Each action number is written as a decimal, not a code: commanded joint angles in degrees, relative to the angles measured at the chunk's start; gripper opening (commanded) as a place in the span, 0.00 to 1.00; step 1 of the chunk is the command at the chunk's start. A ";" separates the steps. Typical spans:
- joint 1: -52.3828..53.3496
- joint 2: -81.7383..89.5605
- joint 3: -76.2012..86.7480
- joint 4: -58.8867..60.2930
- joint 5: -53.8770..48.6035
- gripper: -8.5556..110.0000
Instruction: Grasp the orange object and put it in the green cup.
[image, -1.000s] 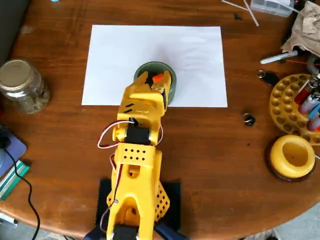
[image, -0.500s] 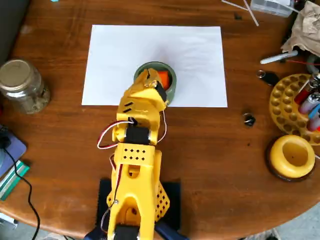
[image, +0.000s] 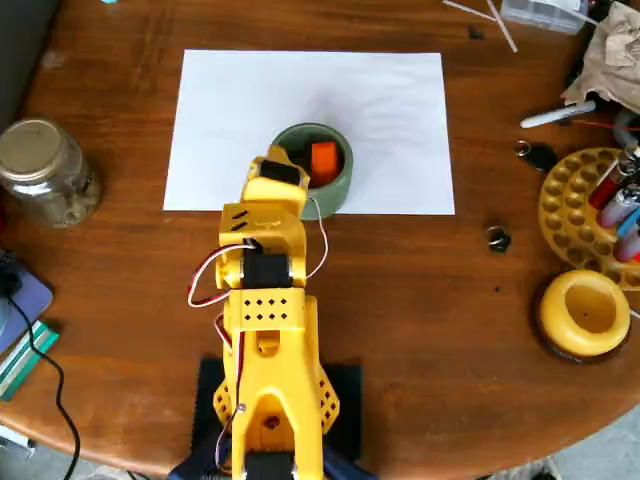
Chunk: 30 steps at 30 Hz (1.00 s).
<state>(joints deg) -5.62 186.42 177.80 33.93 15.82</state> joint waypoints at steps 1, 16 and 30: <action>-0.44 0.35 -0.35 5.62 -4.92 0.07; -0.53 0.35 -0.35 27.60 -12.57 0.07; -0.18 0.35 -0.35 31.46 -16.35 0.07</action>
<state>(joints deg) -5.89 187.03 177.80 65.30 -0.18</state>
